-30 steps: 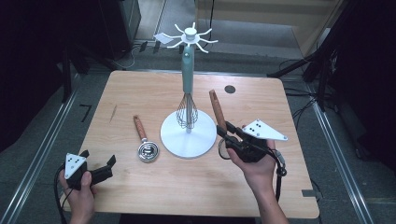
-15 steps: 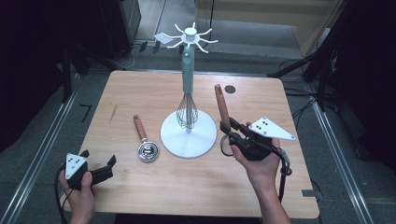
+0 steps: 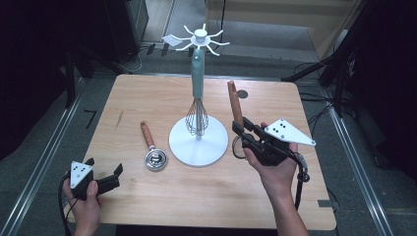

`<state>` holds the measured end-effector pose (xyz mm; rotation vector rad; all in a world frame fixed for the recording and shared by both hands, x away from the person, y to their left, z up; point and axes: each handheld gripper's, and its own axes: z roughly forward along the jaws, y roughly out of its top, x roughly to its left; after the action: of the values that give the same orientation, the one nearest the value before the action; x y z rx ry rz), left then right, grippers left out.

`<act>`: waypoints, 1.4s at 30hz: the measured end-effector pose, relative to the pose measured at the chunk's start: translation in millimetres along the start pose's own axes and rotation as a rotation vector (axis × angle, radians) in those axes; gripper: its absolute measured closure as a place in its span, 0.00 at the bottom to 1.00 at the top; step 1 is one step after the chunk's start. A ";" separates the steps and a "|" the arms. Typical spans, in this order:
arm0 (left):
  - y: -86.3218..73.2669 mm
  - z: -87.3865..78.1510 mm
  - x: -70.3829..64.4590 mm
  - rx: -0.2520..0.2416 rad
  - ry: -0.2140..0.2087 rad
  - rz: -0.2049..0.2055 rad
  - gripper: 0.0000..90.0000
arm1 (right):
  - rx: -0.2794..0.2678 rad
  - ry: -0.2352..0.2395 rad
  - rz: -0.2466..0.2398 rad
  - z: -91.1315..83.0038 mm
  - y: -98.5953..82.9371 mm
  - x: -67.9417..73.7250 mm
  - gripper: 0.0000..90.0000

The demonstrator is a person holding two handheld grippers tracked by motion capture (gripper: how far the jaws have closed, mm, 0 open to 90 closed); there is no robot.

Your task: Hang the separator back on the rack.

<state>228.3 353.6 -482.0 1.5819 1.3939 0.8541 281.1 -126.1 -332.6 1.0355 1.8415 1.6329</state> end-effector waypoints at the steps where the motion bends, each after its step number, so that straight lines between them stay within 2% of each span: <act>1: -0.1 0.0 0.0 -0.002 0.000 -0.002 0.00 | -0.002 -0.001 0.002 0.7 1.1 0.8 0.78; 17: 0.0 0.5 -0.2 -0.004 0.004 0.001 0.00 | -0.048 0.015 -0.024 9.2 15.7 10.4 0.78; 32: -0.7 -0.4 -0.9 -0.017 0.005 -0.002 0.00 | -0.115 -0.012 -0.022 2.8 35.0 10.9 0.78; 42: -0.6 -0.6 -0.7 -0.016 0.002 -0.002 0.00 | -0.155 0.007 -0.038 3.4 41.4 17.9 0.78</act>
<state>227.4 353.0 -482.3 1.5673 1.3865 0.8641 282.3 -109.6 -290.5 0.9238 1.6975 1.7281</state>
